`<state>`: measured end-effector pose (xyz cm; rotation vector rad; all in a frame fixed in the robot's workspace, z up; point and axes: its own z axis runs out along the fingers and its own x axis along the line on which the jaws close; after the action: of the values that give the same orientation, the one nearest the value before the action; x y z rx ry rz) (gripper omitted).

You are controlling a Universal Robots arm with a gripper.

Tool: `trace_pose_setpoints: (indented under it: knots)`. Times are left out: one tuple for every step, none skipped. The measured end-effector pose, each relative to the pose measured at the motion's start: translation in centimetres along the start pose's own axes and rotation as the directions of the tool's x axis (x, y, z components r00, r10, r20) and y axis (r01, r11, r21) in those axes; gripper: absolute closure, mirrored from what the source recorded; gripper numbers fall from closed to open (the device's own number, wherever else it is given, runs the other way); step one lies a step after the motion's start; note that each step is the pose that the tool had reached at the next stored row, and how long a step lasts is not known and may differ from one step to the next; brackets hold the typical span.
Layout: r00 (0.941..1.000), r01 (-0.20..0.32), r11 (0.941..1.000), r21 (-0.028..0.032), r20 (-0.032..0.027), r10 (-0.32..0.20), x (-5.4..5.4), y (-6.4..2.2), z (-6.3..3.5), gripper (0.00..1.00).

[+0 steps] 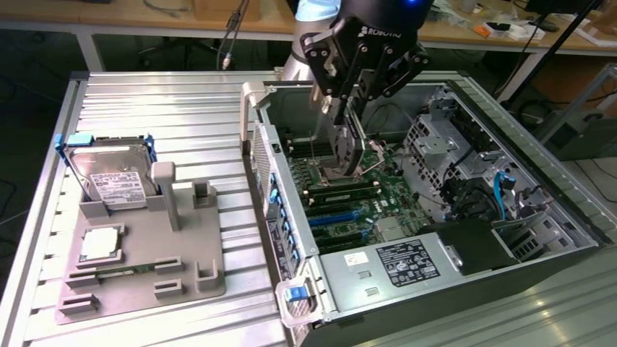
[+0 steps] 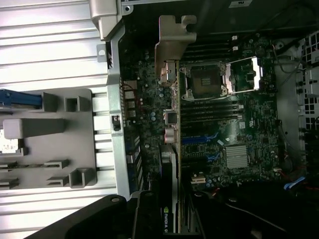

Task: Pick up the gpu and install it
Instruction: 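Pick up the gpu and move the gpu toward the slot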

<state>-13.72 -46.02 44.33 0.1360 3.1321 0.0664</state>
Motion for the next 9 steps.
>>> trace_pose_setpoints:
  knots:
    - [1.0, 0.0, 1.0, 0.0, 0.0, 0.0, -0.09, 0.01, 0.0, 0.73]
    - [1.0, 0.0, 1.0, 0.0, 0.0, 0.0, -0.18, 0.01, 0.0, 0.73]
    - [1.0, 0.0, 1.0, 0.0, 0.0, 0.0, -0.28, 0.02, 0.0, 0.73]
    - [1.0, 0.0, 1.0, 0.0, 0.0, 0.0, -0.37, 0.03, 0.0, 0.73]
    - [1.0, 0.0, 1.0, 0.0, 0.0, 0.0, -0.45, 0.04, 0.0, 0.73]
    - [1.0, 0.0, 1.0, 0.0, 0.0, 0.0, -0.54, 0.04, 0.0, 0.73]
    - [1.0, 0.0, 1.0, 0.0, 0.0, 0.0, -0.63, 0.05, 0.0, 0.73]
    - [1.0, 0.0, 1.0, 0.0, 0.0, 0.0, -0.71, 0.06, 0.01, 0.73]
    - [1.0, 0.0, 1.0, 0.0001, 0.0, 0.0, -0.78, 0.07, 0.0, 0.73]
